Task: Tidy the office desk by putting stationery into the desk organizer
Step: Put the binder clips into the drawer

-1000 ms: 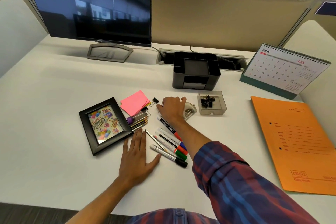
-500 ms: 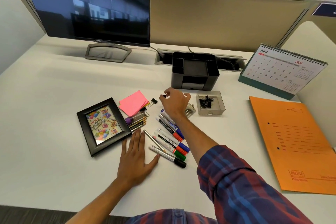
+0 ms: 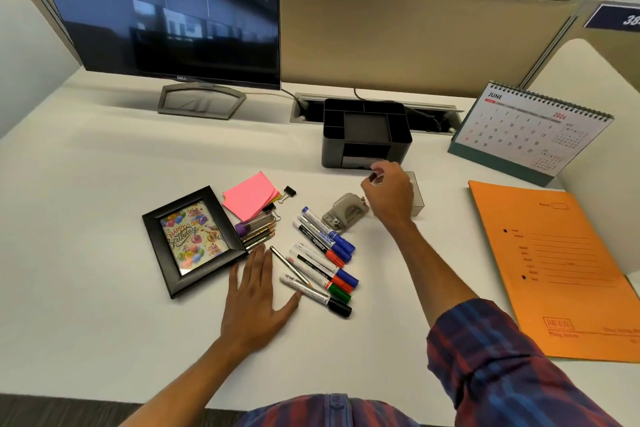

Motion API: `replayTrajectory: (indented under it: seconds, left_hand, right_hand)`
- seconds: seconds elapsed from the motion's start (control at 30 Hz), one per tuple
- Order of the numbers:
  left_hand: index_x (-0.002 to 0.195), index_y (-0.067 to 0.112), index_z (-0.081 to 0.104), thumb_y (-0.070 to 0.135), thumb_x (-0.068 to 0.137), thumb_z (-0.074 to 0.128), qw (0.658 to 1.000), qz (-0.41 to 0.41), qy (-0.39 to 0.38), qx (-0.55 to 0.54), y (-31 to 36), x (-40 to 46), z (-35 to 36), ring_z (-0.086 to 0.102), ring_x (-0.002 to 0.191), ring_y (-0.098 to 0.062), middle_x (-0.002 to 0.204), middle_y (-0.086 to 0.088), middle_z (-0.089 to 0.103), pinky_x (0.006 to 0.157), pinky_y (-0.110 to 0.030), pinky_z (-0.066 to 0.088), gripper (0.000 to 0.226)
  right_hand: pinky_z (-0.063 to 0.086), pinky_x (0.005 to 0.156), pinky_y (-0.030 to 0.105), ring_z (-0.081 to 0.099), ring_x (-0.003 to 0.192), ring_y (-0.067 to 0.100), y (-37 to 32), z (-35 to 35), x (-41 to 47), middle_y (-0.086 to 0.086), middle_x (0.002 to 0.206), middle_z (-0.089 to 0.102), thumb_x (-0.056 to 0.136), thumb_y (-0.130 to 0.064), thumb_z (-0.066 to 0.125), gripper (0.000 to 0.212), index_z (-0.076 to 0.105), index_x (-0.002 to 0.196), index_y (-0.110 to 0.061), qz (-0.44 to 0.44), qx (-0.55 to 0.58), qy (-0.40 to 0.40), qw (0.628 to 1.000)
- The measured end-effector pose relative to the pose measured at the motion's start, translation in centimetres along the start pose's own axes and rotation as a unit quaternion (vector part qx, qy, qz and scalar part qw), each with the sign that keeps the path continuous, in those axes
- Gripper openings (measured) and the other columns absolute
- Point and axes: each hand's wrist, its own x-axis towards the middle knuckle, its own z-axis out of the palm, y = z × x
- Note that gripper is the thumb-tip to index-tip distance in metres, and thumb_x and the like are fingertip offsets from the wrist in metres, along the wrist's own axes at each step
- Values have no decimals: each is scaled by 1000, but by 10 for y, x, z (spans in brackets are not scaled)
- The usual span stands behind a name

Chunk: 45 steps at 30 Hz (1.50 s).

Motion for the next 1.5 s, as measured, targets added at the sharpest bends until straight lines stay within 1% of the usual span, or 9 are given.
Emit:
replayTrajectory:
  seconds: [0.13, 0.23, 0.43, 0.67, 0.83, 1.0, 1.23, 1.4, 1.5]
  left_hand:
    - [155, 11, 11, 72, 90, 25, 1000, 1, 0, -1, 0, 0, -1, 10, 150, -19, 163, -4, 7, 120, -44, 4, 90]
    - [155, 12, 10, 72, 90, 25, 1000, 2, -1, -3, 0, 0, -1, 8, 150, -18, 163, -4, 6, 120, -43, 3, 90]
    - [156, 12, 6, 73, 90, 24, 1000, 3, -6, -5, 0, 0, -2, 4, 150, -17, 164, -3, 3, 120, -43, 1, 91]
    - [156, 14, 3, 74, 90, 22, 1000, 2, -8, -13, 1, 0, -3, 1, 150, -15, 164, -2, 1, 120, -42, -2, 91]
    - [156, 12, 10, 73, 90, 21, 1000, 2, -5, -9, 2, 0, -4, 9, 150, -18, 163, -5, 10, 120, -43, 2, 90]
    - [155, 12, 11, 72, 90, 24, 1000, 3, 1, -11, 3, 0, -6, 11, 149, -18, 163, -6, 12, 120, -40, 0, 90]
    - [155, 11, 12, 72, 90, 24, 1000, 4, 2, -12, 4, -1, -9, 14, 149, -19, 162, -7, 14, 120, -39, -2, 90]
    - [155, 11, 11, 73, 90, 23, 1000, 4, 2, -11, 4, -1, -8, 12, 149, -18, 163, -6, 12, 120, -38, -3, 90]
    - [156, 12, 8, 73, 90, 23, 1000, 5, 3, -13, 4, -1, -9, 9, 150, -17, 163, -5, 9, 120, -38, -4, 90]
  right_hand:
    - [45, 80, 24, 62, 100, 24, 17, -11, 1, 8, 115, 66, 86, -25, 72, 35, 64, 118, -12, 36, -52, -10, 998]
    - [51, 88, 34, 63, 103, 27, 22, -10, 0, 9, 119, 65, 87, -28, 70, 38, 63, 121, -13, 54, -61, -12, 997]
    - [54, 88, 37, 63, 101, 24, 9, 8, -15, 8, 117, 67, 88, -30, 67, 35, 65, 118, -12, -28, -41, 13, 999]
    - [36, 103, 36, 57, 114, 20, -26, 47, -28, 2, 126, 62, 91, -28, 60, 32, 63, 122, -17, -145, -69, -104, 982]
    - [27, 103, 40, 52, 118, 19, -49, 77, -31, -1, 130, 58, 94, -18, 52, 33, 60, 125, -24, -222, -151, -187, 945]
    - [24, 103, 41, 49, 120, 22, -59, 97, -28, 2, 130, 55, 90, -9, 50, 42, 54, 130, -22, -233, -217, -220, 922]
    - [21, 108, 46, 44, 126, 24, -62, 105, -21, 5, 138, 46, 90, -10, 55, 61, 36, 145, -26, -226, -255, -263, 903]
    - [23, 105, 44, 50, 118, 24, -59, 107, -20, 3, 124, 54, 91, -10, 55, 43, 51, 132, -22, -242, -260, -239, 904]
    - [25, 103, 42, 53, 113, 23, -53, 106, -19, 2, 120, 57, 95, -20, 53, 28, 56, 122, -20, -244, -253, -219, 910]
